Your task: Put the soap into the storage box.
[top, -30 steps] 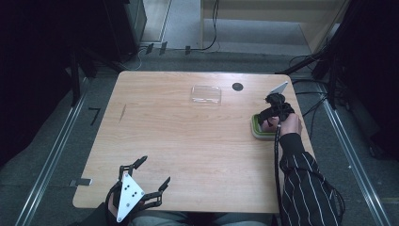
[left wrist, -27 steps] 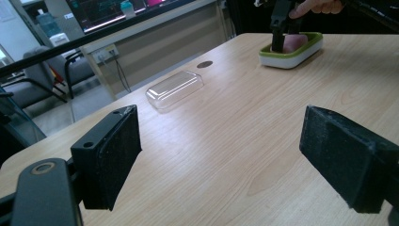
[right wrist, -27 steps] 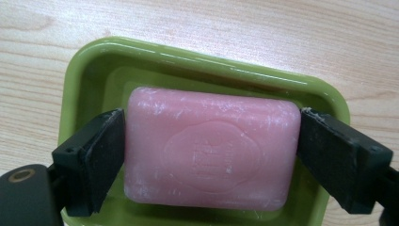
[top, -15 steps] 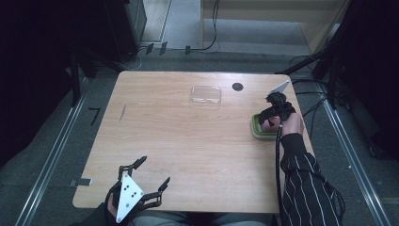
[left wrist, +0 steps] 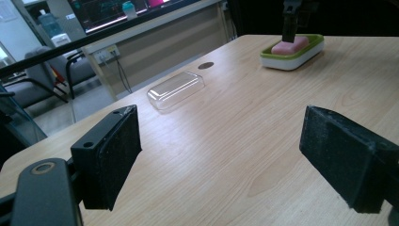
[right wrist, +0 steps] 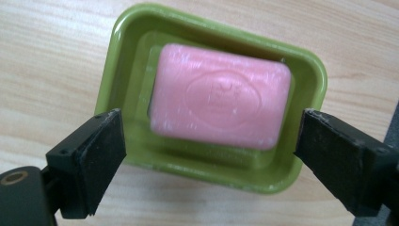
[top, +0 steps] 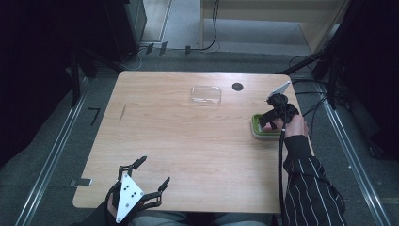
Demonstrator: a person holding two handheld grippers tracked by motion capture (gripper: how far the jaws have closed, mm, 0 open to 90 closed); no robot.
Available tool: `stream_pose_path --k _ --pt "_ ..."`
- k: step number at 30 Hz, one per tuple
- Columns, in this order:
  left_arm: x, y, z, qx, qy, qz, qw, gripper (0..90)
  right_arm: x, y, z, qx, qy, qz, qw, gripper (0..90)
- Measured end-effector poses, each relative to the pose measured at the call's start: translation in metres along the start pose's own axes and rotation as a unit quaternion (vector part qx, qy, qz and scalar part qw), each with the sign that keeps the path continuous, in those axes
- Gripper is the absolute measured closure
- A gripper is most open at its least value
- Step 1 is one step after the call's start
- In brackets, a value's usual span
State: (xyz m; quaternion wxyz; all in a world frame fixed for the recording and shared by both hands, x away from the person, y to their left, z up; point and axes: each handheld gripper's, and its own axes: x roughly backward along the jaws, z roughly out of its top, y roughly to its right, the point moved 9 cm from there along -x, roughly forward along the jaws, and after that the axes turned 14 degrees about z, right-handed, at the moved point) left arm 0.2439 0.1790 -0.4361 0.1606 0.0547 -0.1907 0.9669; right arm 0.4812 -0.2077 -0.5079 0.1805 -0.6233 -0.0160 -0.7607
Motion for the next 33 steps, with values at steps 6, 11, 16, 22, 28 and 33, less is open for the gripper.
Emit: stream_pose_path --k 6,11,16,22,28,33 --pt "0.000 0.000 0.000 0.001 0.000 0.000 1.0000 13.6 0.006 -0.006 -0.012 0.016 -0.006 -0.006 0.9998 9.5" --pt "0.000 0.000 0.000 0.000 0.000 0.000 1.0000 13.6 0.012 -0.013 -0.022 0.024 -0.004 0.003 0.9997 9.4" --pt "0.000 0.000 0.000 0.001 0.000 0.000 1.0000 13.6 0.015 -0.018 -0.032 0.035 -0.010 0.001 0.9993 8.9" --pt "0.000 0.000 0.000 0.000 0.000 0.000 1.0000 13.6 0.019 -0.027 -0.047 0.046 -0.013 0.012 0.9988 8.3" --pt "0.000 0.000 0.000 0.001 0.001 0.000 1.0000 13.6 0.019 -0.034 -0.062 0.059 -0.013 0.014 0.9981 8.3" --pt "0.000 0.000 0.000 0.000 0.001 0.000 1.0000 13.6 0.016 -0.039 -0.078 0.066 -0.021 0.017 0.9974 8.2"
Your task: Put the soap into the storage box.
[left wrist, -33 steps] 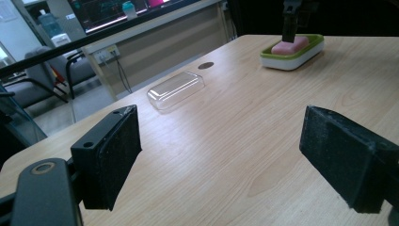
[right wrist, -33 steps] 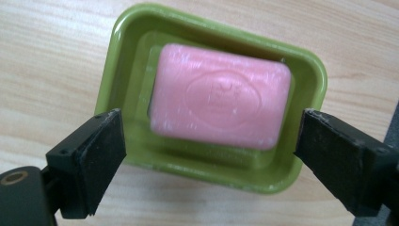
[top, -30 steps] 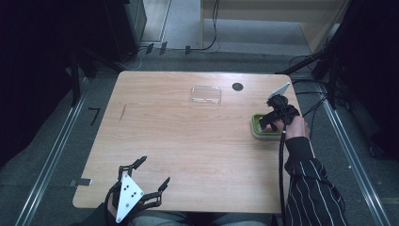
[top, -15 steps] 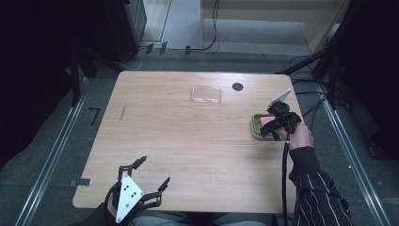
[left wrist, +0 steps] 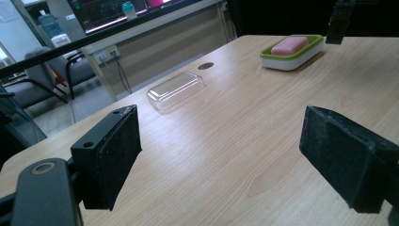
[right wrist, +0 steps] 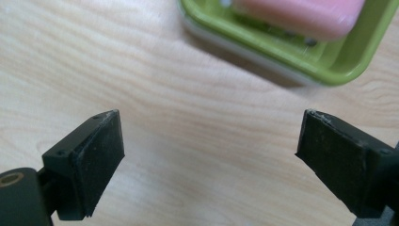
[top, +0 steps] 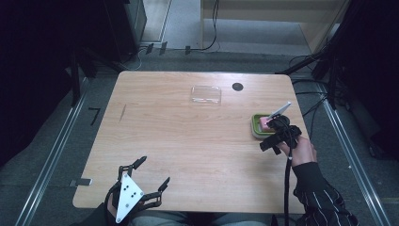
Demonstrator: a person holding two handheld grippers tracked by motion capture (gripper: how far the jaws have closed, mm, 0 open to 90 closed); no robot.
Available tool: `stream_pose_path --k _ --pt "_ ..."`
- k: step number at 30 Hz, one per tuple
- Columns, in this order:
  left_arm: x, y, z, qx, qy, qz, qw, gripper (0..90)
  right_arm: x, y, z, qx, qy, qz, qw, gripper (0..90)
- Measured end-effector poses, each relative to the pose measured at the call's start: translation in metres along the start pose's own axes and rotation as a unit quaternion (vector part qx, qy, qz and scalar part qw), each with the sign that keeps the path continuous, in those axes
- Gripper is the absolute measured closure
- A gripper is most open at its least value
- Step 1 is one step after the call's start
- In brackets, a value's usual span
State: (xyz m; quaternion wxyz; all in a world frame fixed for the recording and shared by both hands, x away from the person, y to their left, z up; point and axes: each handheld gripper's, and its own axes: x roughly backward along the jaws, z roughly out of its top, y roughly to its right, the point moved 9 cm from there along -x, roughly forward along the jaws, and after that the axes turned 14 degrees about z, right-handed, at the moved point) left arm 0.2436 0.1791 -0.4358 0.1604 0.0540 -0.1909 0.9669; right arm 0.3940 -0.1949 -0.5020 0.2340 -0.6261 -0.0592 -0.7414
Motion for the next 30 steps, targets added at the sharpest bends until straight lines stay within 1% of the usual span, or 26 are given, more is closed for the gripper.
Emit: stream_pose_path --k 3,8,11,15,16,17,21,22,23,26,30 --pt "0.000 0.000 0.000 -0.001 0.000 0.000 1.0000 13.6 -0.001 -0.003 -0.009 0.006 -0.003 -0.001 1.0000 8.2" --pt "0.000 0.000 -0.001 -0.005 -0.003 -0.001 1.0000 13.6 -0.006 -0.007 -0.024 0.007 -0.010 0.005 0.9999 8.2" --pt "0.000 0.000 0.000 -0.005 -0.002 -0.001 1.0000 13.6 -0.012 -0.008 -0.036 0.009 -0.022 0.005 0.9997 8.2" --pt "0.000 0.001 -0.001 -0.006 -0.003 -0.002 1.0000 13.6 -0.018 -0.010 -0.047 0.009 -0.029 0.005 0.9995 8.2" --pt "0.000 0.001 -0.001 -0.006 -0.003 -0.002 1.0000 13.6 -0.020 -0.010 -0.051 0.010 -0.034 0.007 0.9993 8.2" --pt "0.000 0.001 -0.001 -0.006 -0.003 -0.002 1.0000 13.6 -0.021 -0.010 -0.052 0.014 -0.038 0.008 0.9991 8.2" --pt "0.000 0.001 0.000 -0.005 -0.002 -0.001 1.0000 13.6 -0.025 -0.012 -0.060 0.011 -0.043 0.008 0.9990 8.2" --pt "0.000 0.001 0.000 -0.006 -0.002 -0.002 1.0000 13.6 -0.026 -0.012 -0.061 0.017 -0.042 0.009 0.9989 8.2" --pt "0.000 0.001 0.000 -0.005 -0.002 -0.001 1.0000 13.6 -0.027 -0.013 -0.064 0.014 -0.045 0.010 0.9989 8.2" --pt "0.000 0.000 -0.001 -0.006 -0.003 -0.001 1.0000 13.6 -0.031 -0.015 -0.071 0.022 -0.053 0.011 0.9983 8.2" --pt "-0.001 0.001 0.000 -0.004 -0.002 -0.001 1.0000 13.6 -0.037 -0.018 -0.079 0.029 -0.056 0.017 0.9978 8.2"
